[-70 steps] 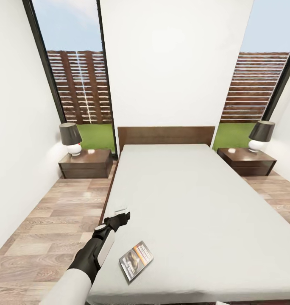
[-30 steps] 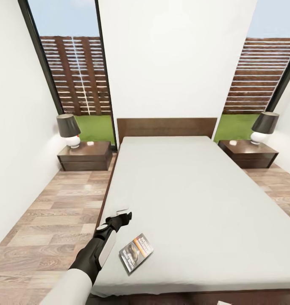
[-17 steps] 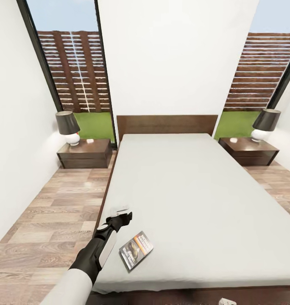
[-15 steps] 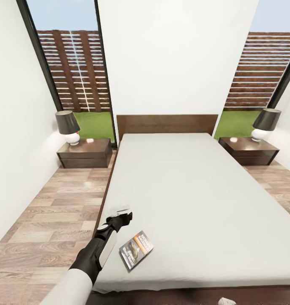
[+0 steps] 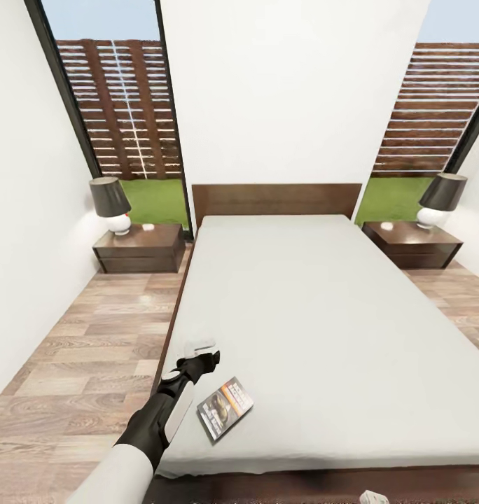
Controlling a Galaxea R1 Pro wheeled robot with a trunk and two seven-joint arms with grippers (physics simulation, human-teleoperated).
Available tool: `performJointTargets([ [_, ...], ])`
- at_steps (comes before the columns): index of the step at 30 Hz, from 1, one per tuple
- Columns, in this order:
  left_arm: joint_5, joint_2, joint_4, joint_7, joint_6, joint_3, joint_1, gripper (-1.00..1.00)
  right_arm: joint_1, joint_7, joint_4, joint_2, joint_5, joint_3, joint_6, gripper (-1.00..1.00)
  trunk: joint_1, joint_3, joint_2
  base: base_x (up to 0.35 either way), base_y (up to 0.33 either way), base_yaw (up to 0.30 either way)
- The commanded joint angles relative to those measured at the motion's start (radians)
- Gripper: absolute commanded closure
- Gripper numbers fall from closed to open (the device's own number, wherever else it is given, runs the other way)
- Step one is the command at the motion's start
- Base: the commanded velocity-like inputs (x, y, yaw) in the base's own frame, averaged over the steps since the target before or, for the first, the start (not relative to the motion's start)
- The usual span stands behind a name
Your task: In the bedroom, move the book from the bed onto either nightstand, and place the two sandals side by side next to the bed.
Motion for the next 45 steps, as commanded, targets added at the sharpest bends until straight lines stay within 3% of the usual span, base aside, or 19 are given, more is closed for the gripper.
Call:
performJointTargets([
  [1,0.010,0.000,-0.002,0.008,0.004,-0.002,0.000,-1.00,0.000,0.003,0.000,0.000,-0.008,-0.003,0.010,-1.00,0.000,-0.003,-0.001,0.000,0.000,0.000],
  [15,0.010,0.000,-0.002,0.008,0.004,-0.003,0.000,-1.00,0.000,0.000,-0.001,0.000,-0.007,-0.002,0.009,-1.00,0.000,-0.025,-0.001,0.000,0.000,0.000],
  [38,0.010,0.000,-0.002,0.008,0.004,-0.005,0.000,-1.00,0.000,-0.001,-0.001,0.000,-0.007,-0.001,0.008,-1.00,0.088,-0.100,-0.162,0.000,0.000,0.000],
  [45,0.010,0.000,-0.002,0.008,0.004,-0.037,0.000,-1.00,0.000,-0.001,-0.001,0.000,-0.007,-0.001,0.008,-1.00,0.115,-0.122,-0.211,0.000,0.000,0.000],
])
